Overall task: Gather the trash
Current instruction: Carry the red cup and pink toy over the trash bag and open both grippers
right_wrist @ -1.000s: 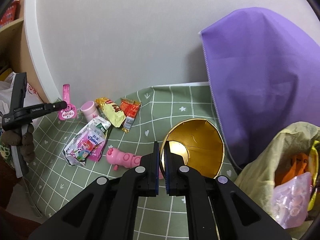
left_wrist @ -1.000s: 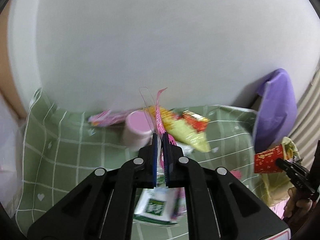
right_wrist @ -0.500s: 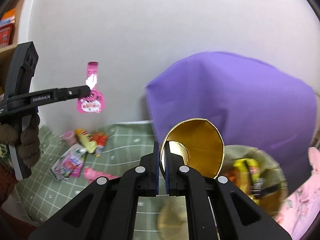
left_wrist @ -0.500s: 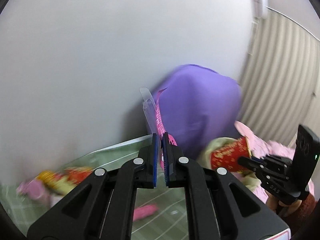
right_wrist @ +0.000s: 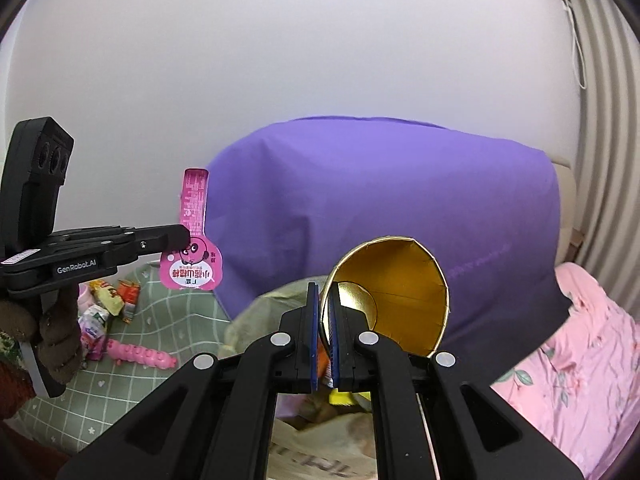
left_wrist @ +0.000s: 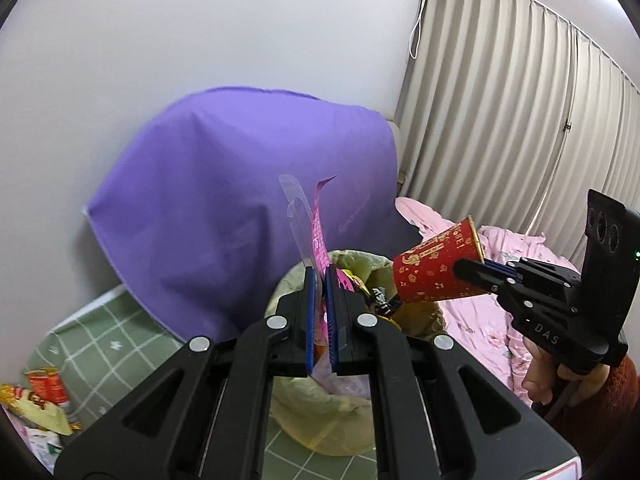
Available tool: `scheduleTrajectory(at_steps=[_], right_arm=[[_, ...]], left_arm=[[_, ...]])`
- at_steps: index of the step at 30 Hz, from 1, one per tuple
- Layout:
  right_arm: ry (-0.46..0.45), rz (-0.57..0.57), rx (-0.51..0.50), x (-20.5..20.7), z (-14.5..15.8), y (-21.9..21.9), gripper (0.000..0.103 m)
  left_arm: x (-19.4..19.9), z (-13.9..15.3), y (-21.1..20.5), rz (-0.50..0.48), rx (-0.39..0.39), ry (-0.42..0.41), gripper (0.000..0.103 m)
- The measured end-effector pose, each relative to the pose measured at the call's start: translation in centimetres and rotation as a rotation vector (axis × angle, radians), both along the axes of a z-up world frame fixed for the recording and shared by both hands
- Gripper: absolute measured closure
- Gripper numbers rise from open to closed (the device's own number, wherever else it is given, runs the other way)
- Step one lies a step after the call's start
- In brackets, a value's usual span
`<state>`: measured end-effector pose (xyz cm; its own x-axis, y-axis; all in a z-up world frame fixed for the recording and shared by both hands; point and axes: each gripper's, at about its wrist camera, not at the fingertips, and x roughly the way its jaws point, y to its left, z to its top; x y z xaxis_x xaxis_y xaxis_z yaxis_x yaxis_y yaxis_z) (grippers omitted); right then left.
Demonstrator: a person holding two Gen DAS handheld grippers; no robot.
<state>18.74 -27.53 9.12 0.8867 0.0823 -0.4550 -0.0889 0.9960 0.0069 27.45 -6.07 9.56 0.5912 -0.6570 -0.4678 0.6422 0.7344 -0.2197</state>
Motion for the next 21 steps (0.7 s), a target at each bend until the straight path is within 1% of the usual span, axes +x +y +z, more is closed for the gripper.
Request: scheduleTrajectory(at_steps=[4,6,10,12,15,16,18,21], right_arm=[[0.023,-0.011,0.02,0.0,-0.7,-1.6,0.096],[0.039,-0.005,0.027,0.7,-1.3,-1.5,0.096],[0.107,0.025,0.043,2.5,-3.4,-1.9,0.096],[0.165,0.032,0.045,3.9,-5.2,-2.3,0.096],[0.238,0.03,0.032,5.4,-7.6,-2.6,0.096],[0.256,0.034,0.028,5.7,-8.3,-2.7,0.096],[0.273,0.039,0.013,5.8,-9.1,-2.5,0.096],[0.276,0.052,-0.001,5.6,-9.5,-2.1,0.096]], left_arm=[[0.9,-1.0,-1.5,-0.024,0.0,0.035,0.098],[1.9,-1.8,-2.2,-0.038,0.005,0.055,0.098],[2.7,-4.6,-4.9,-0.088,0.041,0.117,0.098],[3.2,-6.7,-6.5,-0.099,0.089,0.145,0.098],[3.9,-10.5,-9.0,-0.097,0.224,0.175,0.098],[4.0,-11.1,-9.3,-0.094,0.246,0.177,0.098],[4.3,-12.0,-9.3,-0.09,0.258,0.197,0.098],[4.8,-12.4,-8.6,-0.087,0.238,0.214,0.098]])
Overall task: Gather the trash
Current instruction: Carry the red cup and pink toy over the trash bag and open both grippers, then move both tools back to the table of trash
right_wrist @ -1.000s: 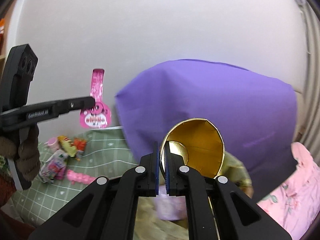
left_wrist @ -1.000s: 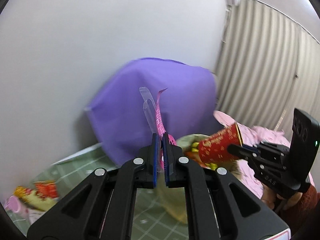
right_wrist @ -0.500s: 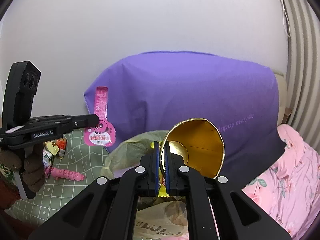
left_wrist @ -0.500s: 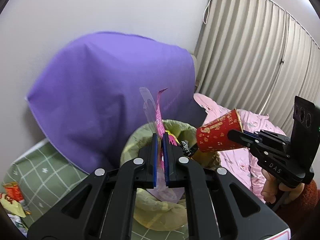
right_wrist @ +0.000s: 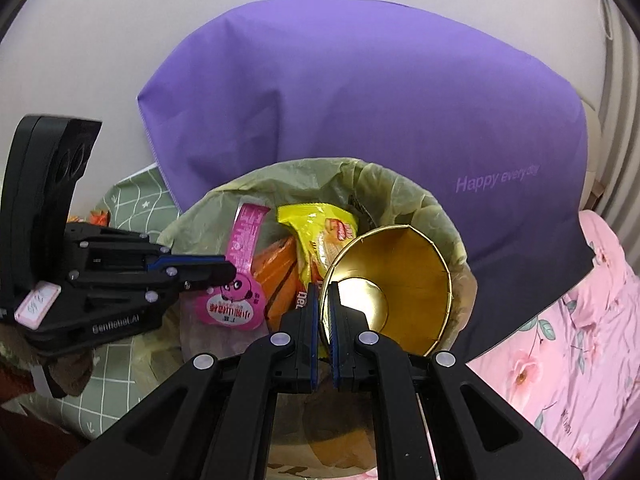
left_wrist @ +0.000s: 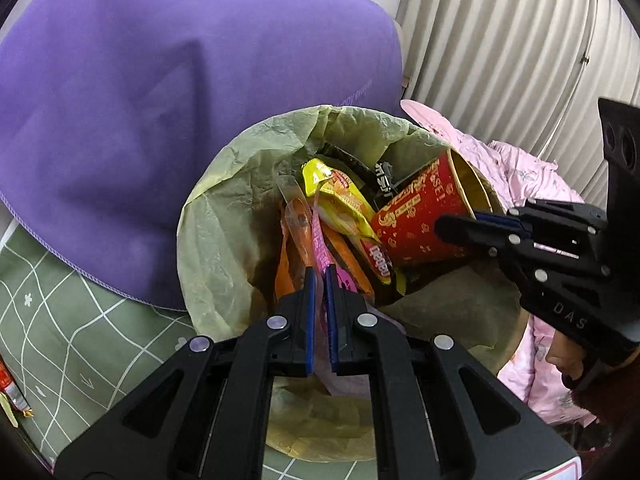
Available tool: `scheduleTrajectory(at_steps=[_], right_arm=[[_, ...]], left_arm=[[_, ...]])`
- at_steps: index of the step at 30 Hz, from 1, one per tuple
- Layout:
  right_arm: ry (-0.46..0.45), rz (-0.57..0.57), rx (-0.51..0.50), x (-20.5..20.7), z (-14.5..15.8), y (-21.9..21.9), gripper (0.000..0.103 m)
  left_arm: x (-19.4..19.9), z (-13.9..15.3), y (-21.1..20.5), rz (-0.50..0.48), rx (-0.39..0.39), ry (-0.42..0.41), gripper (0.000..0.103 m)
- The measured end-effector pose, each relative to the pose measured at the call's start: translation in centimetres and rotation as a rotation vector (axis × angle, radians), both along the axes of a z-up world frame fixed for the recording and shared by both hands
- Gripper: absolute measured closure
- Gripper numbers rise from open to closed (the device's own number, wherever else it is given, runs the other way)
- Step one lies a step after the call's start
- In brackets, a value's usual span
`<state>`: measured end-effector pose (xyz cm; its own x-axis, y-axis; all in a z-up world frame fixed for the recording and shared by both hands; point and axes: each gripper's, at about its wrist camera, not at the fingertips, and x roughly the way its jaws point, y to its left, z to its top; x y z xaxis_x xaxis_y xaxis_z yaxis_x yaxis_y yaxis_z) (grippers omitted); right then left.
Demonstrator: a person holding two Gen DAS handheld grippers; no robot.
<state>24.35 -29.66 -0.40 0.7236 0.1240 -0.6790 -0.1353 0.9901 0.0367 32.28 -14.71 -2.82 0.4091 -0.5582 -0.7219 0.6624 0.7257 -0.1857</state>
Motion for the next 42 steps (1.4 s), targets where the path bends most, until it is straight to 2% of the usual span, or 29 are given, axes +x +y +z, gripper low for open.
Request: scheduleTrajectory(at_steps=[6,10,12,14,16,17,22,29,33,42], right_arm=[[0.007,0.012,-0.025,-0.4,-0.3,0.6,0.096],[-0.004,0.004,-0.017,-1.1,0.2,0.5,0.095],[-0.007,-0.004,-0.034,-1.5,0.3,0.6,0.094],[-0.012,-0.019,-0.059,-1.9,0.4,0.8,0.09],[-0.015,-0.028,-0.068,-2.3,0.5,0.8,0.073],[-0.021,-0.032,-0.059,-2.6,0.6,0.8,0.069],[-0.053,-0.056,-0.052,-3.9,1.6,1.0,0.069],[-0.117,-0.033,-0.028,-3.6,3.3,3.7,0.068],[-0.129,0.053,0.001,-2.0,3.4,7.3,0.068],[-0.097,0.288,0.037,1.4,1.8,16.8,0.068]], left_arm=[[-0.1,0.5,0.7,-0.007,-0.015,-0.001,0.098],[0.4,1.1,1.7,-0.002,-0.061,0.03,0.097],[0.5,1.4,2.6,0.005,-0.093,0.054,0.091],[0.4,1.7,3.5,0.011,-0.123,0.058,0.083],[0.1,2.1,3.9,0.015,-0.148,0.054,0.078],[-0.3,2.4,4.2,0.02,-0.158,0.047,0.075],[-1.7,3.8,5.3,0.067,-0.176,-0.01,0.07],[-3.6,4.6,12.1,0.226,-0.159,-0.124,0.066],[-4.1,4.2,17.5,0.352,-0.154,-0.143,0.065],[-6.6,2.9,31.9,0.714,-0.109,-0.184,0.064]])
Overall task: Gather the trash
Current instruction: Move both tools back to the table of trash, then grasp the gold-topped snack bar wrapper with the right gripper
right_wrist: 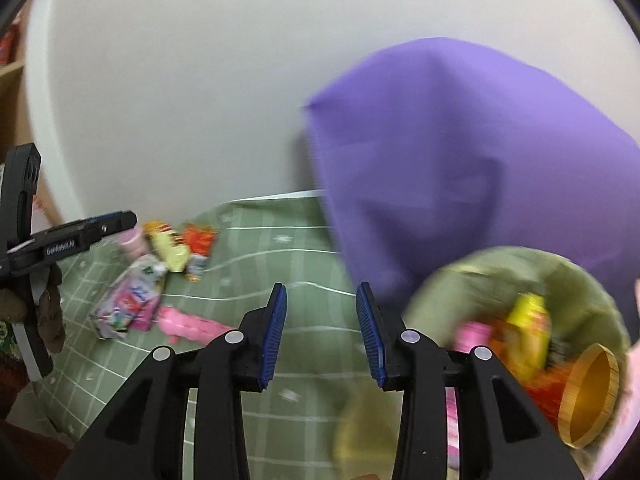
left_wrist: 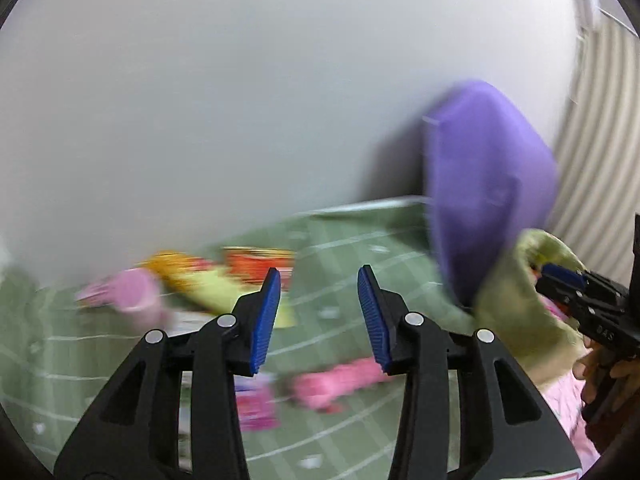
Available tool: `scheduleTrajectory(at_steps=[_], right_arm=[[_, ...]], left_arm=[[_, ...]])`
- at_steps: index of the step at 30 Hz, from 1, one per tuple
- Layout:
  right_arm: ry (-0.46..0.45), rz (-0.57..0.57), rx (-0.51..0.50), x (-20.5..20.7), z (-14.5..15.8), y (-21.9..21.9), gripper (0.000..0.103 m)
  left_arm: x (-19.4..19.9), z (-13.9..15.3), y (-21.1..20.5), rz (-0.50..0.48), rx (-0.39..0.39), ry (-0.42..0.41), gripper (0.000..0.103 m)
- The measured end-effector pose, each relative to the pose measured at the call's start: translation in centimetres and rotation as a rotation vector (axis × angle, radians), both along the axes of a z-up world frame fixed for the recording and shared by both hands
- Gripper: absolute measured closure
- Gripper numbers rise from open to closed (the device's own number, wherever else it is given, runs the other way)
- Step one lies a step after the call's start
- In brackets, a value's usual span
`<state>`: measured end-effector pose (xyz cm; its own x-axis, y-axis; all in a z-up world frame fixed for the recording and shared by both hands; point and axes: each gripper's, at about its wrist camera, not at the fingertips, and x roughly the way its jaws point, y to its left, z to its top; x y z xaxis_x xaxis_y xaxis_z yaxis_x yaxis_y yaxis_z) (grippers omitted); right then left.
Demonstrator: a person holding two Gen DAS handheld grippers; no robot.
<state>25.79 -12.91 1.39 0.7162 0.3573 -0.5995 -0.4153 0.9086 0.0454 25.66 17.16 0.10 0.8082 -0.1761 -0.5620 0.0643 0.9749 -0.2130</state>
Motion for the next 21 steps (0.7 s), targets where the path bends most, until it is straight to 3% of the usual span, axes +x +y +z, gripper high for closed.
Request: scheduleTrajectory(at_steps=[3,6,10,15,21], right_arm=[[0.018,0.096,0.006,1.1,-0.9,3.6,0.067],[0.044,0.204,0.001,2.5,-1.7,8.1,0.058],[0.045,0.337,-0.039,3.8,-2.3,13.6,0.058],[0.075,0.487,-0.122,5.5,-4.0,20.0,0.058],[0.12,0.541,-0.193,8.6,-6.8,24.4,0.058]], left_arm=[[-0.8,-0.7,4.6,0.107,0.007,0.016,0.063],[-1.7,-1.1,8.8,0.209,0.008,0.033,0.062],[-2.9,-2.5,13.4,0.323,-0.018,0.055,0.059],[-3.1,-4.1,16.1,0.378,-0.042,0.081,0.059],[-2.4,-5.4,18.2,0.399,-0.063,0.107,0.059]])
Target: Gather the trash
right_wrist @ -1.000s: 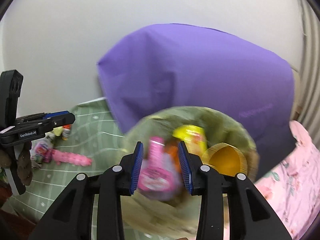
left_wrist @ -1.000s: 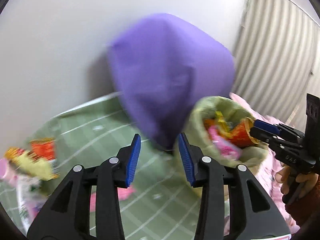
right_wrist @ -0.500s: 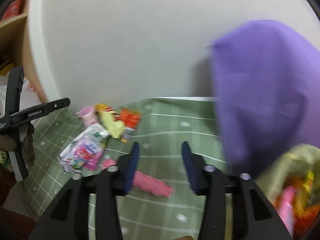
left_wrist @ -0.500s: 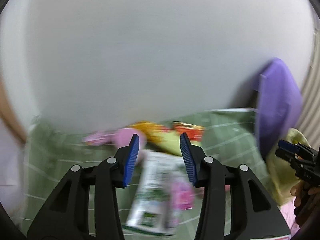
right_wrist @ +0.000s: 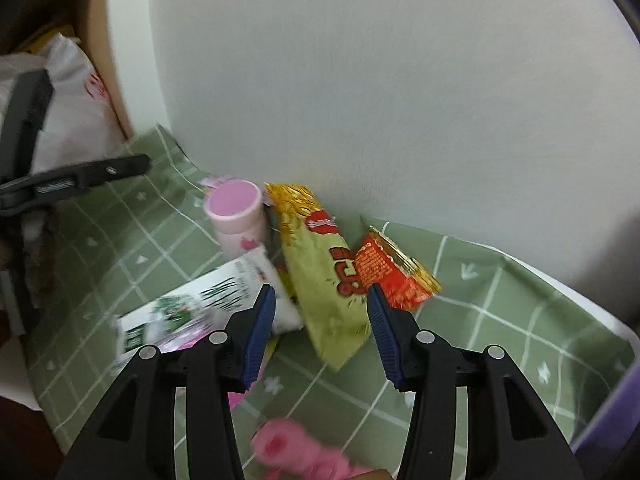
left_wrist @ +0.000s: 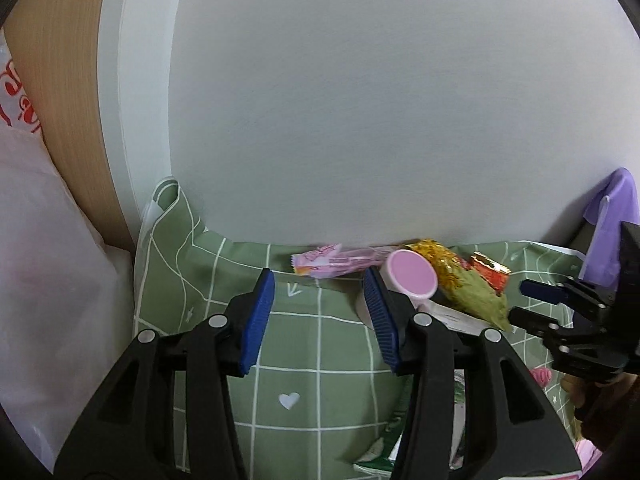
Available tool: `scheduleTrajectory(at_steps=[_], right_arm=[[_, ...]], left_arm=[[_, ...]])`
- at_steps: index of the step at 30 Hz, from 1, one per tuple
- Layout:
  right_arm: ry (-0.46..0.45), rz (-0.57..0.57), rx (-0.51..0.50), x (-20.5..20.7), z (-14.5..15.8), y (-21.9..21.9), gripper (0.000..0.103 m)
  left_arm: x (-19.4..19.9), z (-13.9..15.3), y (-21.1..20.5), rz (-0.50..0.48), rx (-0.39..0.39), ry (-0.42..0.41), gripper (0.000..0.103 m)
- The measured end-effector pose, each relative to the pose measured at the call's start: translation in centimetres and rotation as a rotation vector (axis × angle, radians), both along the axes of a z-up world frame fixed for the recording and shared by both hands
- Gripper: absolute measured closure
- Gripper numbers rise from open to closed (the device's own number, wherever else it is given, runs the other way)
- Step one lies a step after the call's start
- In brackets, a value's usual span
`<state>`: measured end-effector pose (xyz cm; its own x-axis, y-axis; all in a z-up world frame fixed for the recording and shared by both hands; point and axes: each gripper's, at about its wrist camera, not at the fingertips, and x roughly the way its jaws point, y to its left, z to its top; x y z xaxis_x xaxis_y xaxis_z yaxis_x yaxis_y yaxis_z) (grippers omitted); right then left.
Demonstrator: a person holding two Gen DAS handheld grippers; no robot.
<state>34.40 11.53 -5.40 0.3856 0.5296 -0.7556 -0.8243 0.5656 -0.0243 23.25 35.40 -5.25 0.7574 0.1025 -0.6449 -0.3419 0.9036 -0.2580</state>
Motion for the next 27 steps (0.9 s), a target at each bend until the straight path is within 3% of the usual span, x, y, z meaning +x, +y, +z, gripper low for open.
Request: scheduleTrajectory(at_steps=[8,9,15,17,22,27], right_arm=[[0.071,0.004,-0.058,2.6,-3.2,2.0,0.058],[0.069,0.009,-0.056,2.4,-3.2,2.0,0.066],[0.065,-0.01,-0.044,1.2,-2.0,0.1,0.074],[0.069,-0.036,-0.021,1.0,-1.4,-0.9,0.083],[0.071,-0.13,0.047,0.5,0.2,-4.6,0.083],[0.069,-0.202,0.071,-0.4,0.7,-7.0,0.083]], left_arm=[[1.3,-1.2,1.6,0.015,-0.023,0.022,0.059],[1.5,-1.3,1.6,0.012,-0.022,0.023,0.059],[2.1,-1.6,1.6,-0.015,-0.043,0.028,0.059],[2.7,-2.0,1.5,-0.025,-0.039,0.039,0.058],[5.3,-2.7,1.1,-0.056,0.006,0.07,0.058],[7.4,-4.2,2.7,-0.016,-0.103,0.099,0.058]])
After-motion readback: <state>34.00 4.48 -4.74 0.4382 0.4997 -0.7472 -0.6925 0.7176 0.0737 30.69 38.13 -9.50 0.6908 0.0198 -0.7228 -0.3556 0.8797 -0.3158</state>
